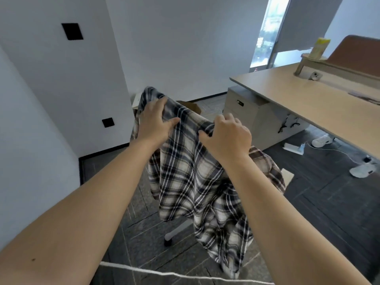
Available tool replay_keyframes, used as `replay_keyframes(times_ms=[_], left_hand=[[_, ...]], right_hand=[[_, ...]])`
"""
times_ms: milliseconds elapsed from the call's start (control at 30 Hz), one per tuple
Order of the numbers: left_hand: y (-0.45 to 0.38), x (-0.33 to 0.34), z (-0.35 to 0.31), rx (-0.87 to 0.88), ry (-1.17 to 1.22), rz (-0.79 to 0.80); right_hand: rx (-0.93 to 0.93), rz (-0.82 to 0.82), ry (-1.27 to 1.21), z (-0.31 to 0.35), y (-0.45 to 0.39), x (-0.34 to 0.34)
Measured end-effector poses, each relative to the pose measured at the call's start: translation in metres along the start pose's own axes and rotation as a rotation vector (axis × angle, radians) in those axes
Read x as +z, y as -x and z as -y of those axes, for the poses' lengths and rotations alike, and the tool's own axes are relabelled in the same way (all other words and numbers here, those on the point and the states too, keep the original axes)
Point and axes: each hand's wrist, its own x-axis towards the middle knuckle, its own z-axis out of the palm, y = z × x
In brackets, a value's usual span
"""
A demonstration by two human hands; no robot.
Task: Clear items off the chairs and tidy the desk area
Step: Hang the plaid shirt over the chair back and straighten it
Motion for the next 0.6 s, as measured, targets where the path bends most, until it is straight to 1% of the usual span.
replay_keyframes(times_ms=[133,233,333,433,600], left_hand=[[-0.011,0.005,0.002,0.093,-0.230,0.131],[-0.017,0.012,0.004,0.166,-0.292,0.170],[-0.018,0.016,0.000,0.258,-0.276,0.160],[-0.011,0.023,-0.008,0.342,-0.257,0.096],[-0.003,0.038,-0.019,0.380,-0.214,0.016]], right_hand=[[0.010,-0.070,0.065,0.003,-0.001,0.011],[0.018,-0.151,0.087,-0.006,0.003,0.016],[0.040,-0.222,0.089,-0.011,0.006,0.014],[0.049,-0.176,0.063,-0.018,0.009,0.010],[0.092,-0.131,0.041,-0.033,0.009,-0.001]])
